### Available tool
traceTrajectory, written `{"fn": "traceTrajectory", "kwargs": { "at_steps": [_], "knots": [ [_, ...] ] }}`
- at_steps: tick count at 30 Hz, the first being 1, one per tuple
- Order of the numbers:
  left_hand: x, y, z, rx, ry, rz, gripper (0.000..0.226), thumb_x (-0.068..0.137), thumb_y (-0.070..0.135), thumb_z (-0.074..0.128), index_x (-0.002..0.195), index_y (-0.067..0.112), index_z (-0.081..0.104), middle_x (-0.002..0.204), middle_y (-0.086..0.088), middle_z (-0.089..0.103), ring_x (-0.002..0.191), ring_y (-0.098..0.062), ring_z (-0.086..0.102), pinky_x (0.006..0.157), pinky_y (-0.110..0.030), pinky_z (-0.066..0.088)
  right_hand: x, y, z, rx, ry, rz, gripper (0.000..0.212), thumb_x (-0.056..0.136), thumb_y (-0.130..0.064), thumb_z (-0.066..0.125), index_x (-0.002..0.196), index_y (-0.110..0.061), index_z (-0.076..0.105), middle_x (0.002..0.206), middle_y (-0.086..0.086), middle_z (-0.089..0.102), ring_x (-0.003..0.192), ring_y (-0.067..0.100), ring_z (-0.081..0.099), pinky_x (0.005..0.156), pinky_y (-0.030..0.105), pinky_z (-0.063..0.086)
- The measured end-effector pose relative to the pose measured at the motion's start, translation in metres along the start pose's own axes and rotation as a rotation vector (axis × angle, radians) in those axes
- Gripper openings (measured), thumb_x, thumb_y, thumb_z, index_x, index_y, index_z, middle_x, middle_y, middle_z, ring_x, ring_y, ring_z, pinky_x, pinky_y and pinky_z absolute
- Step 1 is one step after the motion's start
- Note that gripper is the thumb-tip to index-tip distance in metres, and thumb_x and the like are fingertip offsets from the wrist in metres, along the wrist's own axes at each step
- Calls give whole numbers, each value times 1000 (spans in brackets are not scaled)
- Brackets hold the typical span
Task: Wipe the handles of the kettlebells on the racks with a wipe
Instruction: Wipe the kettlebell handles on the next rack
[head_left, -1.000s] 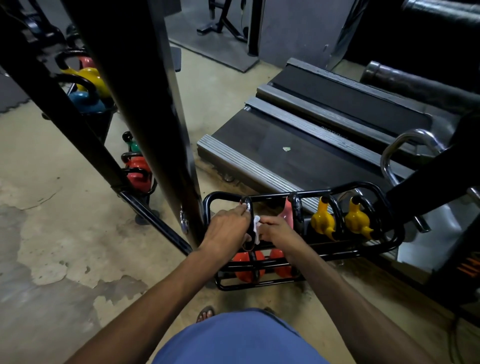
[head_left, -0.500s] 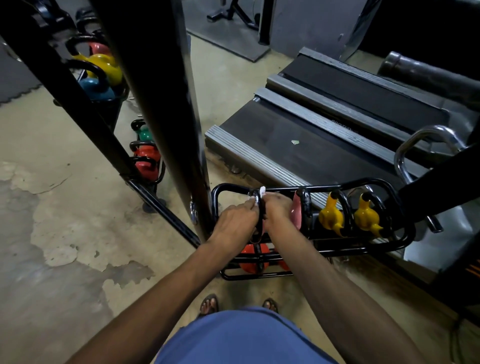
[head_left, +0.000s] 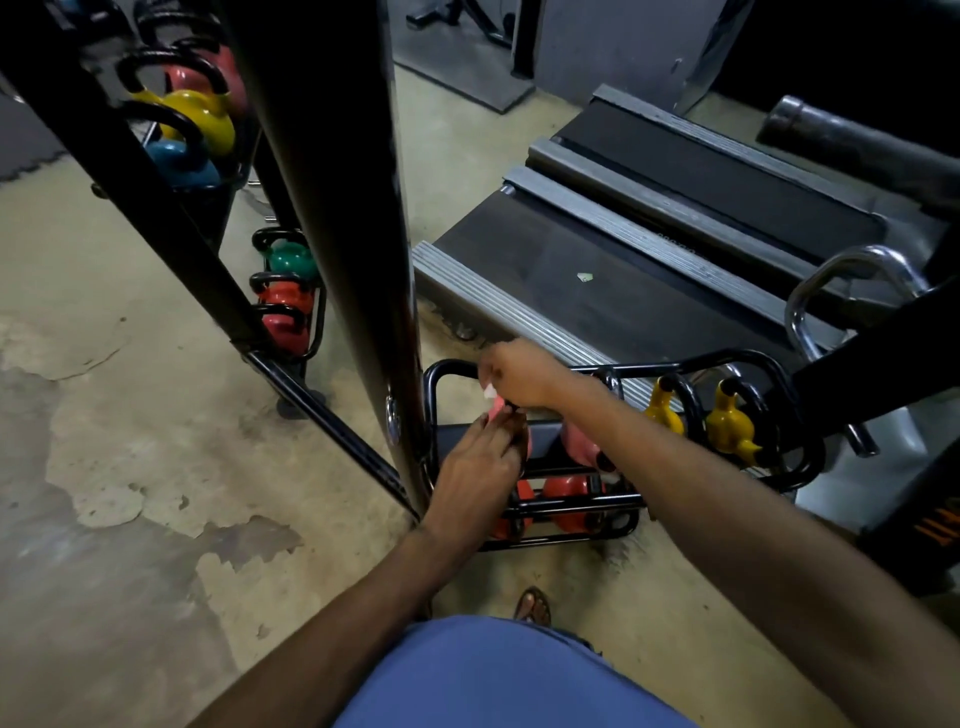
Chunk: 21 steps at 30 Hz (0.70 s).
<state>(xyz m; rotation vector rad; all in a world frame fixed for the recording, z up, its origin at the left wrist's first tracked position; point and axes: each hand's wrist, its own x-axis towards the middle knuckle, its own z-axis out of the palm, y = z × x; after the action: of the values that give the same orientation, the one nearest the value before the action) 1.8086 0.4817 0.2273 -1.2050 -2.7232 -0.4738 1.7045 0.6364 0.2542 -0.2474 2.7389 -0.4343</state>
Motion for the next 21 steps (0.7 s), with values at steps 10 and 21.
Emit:
{"fn": "traceTrajectory", "kwargs": {
  "at_steps": [10, 21],
  "knots": [
    [-2, -6, 0, -99, 50, -7, 37, 82, 4, 61, 119, 7, 68, 137, -11, 60, 123, -24, 54, 108, -32, 41, -16, 4, -7, -161, 115, -85, 20, 93, -13, 54, 99, -20, 71, 99, 2, 72, 90, 24, 67, 78, 42, 57],
    [46, -32, -8, -508, 10, -280, 56, 90, -12, 48, 142, 5, 53, 155, -9, 42, 146, -19, 35, 121, -35, 30, -112, -10, 107, -152, 606, -379, 26, 93, -10, 65, 118, -7, 71, 129, 12, 66, 134, 29, 53, 117, 47, 37]
  ]
}}
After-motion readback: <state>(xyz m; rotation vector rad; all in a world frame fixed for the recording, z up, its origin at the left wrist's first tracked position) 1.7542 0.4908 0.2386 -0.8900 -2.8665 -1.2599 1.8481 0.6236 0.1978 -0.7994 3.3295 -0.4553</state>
